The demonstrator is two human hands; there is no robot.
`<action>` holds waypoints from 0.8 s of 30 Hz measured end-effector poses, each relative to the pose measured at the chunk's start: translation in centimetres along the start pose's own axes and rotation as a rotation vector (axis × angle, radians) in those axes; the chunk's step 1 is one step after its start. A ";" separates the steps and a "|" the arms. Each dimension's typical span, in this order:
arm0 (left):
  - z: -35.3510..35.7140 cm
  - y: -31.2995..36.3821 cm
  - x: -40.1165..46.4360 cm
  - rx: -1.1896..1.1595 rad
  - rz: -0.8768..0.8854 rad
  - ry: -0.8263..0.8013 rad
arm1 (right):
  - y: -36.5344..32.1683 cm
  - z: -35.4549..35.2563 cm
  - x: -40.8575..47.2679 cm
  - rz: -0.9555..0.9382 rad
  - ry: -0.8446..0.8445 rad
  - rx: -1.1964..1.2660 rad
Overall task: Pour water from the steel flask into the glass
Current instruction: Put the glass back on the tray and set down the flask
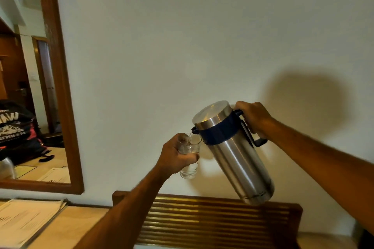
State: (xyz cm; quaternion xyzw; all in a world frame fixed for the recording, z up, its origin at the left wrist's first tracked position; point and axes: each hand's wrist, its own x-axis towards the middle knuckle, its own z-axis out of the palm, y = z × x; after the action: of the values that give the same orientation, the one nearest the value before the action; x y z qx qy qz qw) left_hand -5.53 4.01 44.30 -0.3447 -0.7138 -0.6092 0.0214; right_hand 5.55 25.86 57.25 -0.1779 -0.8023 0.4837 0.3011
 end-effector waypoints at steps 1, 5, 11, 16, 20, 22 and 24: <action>0.3 -0.5 -0.3 -0.009 -0.013 -0.005 | 1.6 0.1 -0.4 0.048 0.013 0.044; 1.4 -2.4 -1.4 -0.034 -0.034 -0.033 | 8.1 0.6 -2.5 0.171 0.041 0.197; 3.0 -7.9 -5.6 -0.125 -0.213 -0.057 | 19.1 2.5 -7.7 0.196 0.089 0.340; 4.6 -14.7 -9.7 -0.129 -0.442 -0.085 | 28.2 5.8 -11.4 0.449 0.189 0.374; 6.4 -20.9 -12.9 -0.043 -0.563 -0.095 | 34.3 9.0 -14.2 0.654 0.218 0.441; 7.9 -25.3 -15.7 -0.025 -0.644 -0.141 | 37.8 10.5 -16.0 0.725 0.234 0.465; 9.2 -29.0 -18.7 0.000 -0.716 -0.127 | 41.8 12.0 -17.6 0.777 0.262 0.488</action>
State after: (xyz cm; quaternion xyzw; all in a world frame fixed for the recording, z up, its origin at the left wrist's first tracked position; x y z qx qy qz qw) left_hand -2.73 2.90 8.73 -0.1100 -0.7891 -0.5556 -0.2376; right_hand 10.76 27.30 10.70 -0.4481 -0.4947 0.7083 0.2297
